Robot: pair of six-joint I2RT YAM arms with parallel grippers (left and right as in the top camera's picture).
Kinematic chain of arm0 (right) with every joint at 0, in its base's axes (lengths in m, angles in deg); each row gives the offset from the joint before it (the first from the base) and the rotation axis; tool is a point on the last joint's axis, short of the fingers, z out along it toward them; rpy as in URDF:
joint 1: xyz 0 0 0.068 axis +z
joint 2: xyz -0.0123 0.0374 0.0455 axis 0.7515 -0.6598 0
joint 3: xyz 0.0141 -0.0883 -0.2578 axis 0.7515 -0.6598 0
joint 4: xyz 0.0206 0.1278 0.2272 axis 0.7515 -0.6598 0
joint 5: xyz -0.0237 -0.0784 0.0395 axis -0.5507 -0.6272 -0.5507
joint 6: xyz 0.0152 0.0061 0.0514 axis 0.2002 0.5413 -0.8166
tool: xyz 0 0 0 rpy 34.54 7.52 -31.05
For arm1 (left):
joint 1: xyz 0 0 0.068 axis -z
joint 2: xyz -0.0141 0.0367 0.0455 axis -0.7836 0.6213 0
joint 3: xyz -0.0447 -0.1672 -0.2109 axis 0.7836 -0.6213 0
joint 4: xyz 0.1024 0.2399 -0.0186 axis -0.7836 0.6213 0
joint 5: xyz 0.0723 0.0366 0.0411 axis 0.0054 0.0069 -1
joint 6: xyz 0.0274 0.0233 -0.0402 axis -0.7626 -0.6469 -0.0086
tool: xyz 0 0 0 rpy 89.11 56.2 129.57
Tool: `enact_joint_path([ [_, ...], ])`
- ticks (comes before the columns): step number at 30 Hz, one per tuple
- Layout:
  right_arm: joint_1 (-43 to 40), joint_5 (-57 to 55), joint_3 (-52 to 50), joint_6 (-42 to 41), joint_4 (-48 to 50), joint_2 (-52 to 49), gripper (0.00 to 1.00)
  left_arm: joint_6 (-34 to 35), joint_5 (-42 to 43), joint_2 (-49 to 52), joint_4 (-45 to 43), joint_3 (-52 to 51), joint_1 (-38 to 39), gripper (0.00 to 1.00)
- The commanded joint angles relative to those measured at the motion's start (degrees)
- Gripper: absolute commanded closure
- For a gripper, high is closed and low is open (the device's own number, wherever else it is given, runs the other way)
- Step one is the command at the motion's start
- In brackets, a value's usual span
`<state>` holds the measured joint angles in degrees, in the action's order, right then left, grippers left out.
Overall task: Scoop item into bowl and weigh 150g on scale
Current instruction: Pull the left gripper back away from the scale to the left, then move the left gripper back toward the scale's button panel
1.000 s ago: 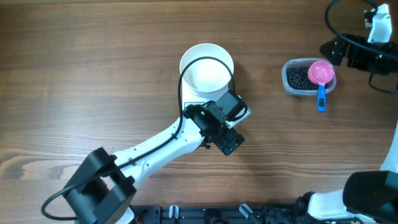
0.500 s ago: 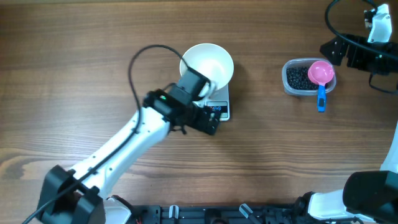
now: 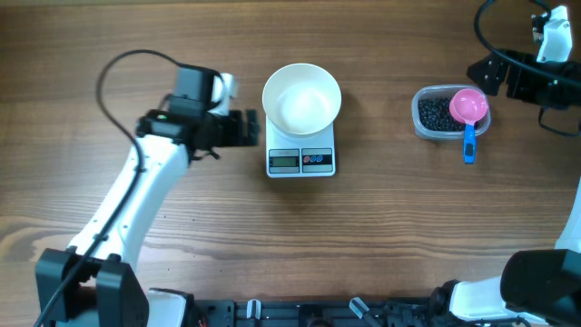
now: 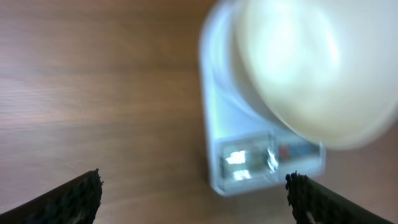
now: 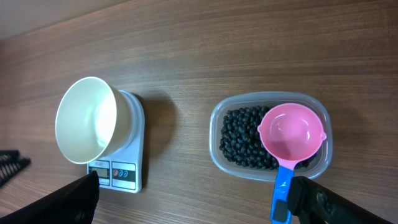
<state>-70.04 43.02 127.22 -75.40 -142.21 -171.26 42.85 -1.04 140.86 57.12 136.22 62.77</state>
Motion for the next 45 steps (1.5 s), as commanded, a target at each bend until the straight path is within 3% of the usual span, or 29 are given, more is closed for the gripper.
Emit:
enact_joint_path([
  [1,0.1,0.7,-0.4,-0.4,0.2,-0.6,0.00,0.3,-2.0,-0.8,-1.8,-0.3,-7.0,0.00],
  [13,0.1,0.7,-0.4,-0.4,0.3,-0.6,0.00,0.3,-2.9,-0.8,-2.8,-0.3,-21.3,0.00],
  [41,0.1,0.7,-0.4,-0.4,0.3,-0.6,0.00,0.4,-2.6,-0.8,-0.3,-0.3,-21.9,0.00],
  [45,0.1,0.7,-0.4,-0.4,0.3,-0.6,0.00,0.0,4.6,-1.0,2.1,-0.3,-20.8,0.00],
])
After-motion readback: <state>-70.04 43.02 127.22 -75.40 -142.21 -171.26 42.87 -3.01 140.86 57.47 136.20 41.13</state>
